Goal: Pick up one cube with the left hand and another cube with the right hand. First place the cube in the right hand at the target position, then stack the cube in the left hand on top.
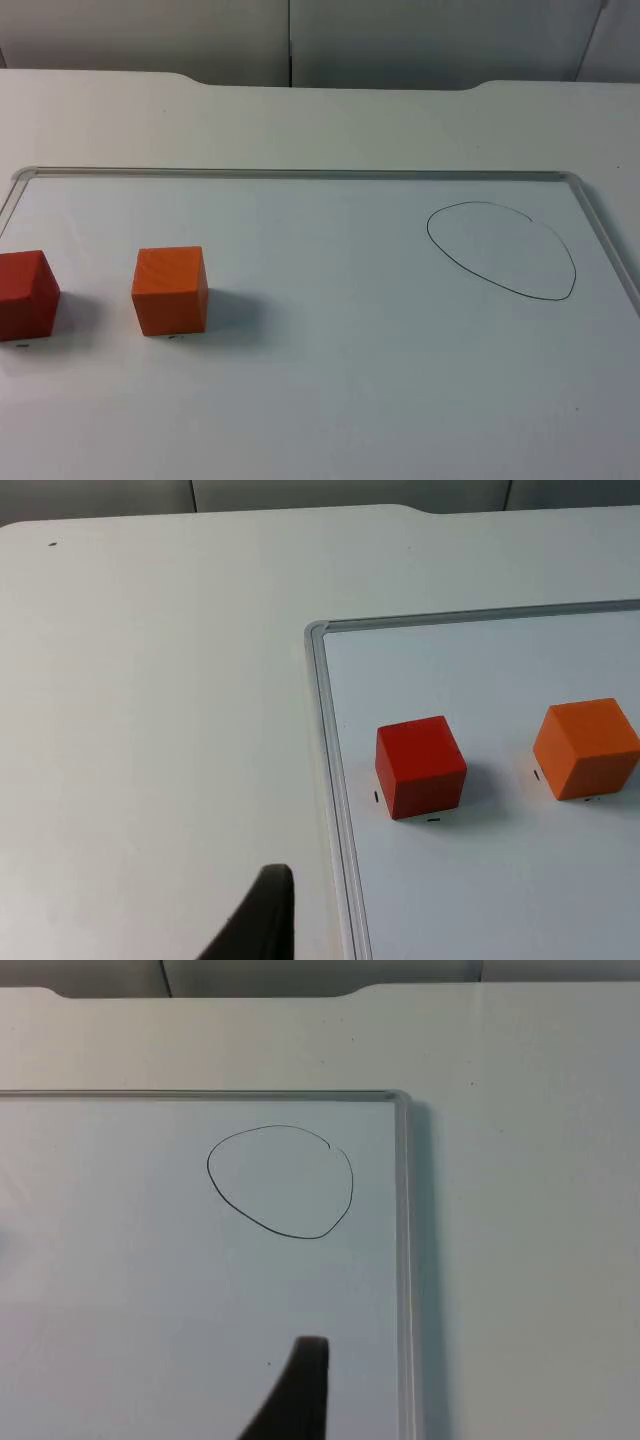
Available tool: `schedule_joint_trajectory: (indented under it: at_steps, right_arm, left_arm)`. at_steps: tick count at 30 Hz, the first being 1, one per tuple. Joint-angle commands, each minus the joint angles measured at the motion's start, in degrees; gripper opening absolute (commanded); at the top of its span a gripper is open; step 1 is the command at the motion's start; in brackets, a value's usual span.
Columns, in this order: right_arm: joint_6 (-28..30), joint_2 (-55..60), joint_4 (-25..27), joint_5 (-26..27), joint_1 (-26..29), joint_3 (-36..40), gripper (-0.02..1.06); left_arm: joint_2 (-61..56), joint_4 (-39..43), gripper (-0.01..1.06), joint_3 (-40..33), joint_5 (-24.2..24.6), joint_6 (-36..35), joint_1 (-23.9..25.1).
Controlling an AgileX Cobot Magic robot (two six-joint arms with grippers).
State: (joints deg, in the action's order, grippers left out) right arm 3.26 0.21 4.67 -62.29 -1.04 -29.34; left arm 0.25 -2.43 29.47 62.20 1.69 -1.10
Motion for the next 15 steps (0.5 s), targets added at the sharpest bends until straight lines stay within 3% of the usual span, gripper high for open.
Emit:
schedule_joint_trajectory:
  at_steps: [1, 10, 15]
  right_arm:
    - [0.5, -0.2, 0.1, 0.9, 0.4, -0.3, 0.87]
    - [1.5, -0.2, 0.1, 1.4, 0.4, -0.8, 0.87]
    - [3.0, -0.2, 0.1, 4.3, 0.4, -3.0, 0.86]
  left_arm:
    - [-0.3, -0.2, 1.05, -0.2, -0.5, -0.1, 0.3]
    - [-0.3, -0.2, 1.05, -0.2, -0.5, -0.1, 0.3]
    - [-0.3, -0.2, 1.05, -0.2, -0.5, -0.1, 0.3]
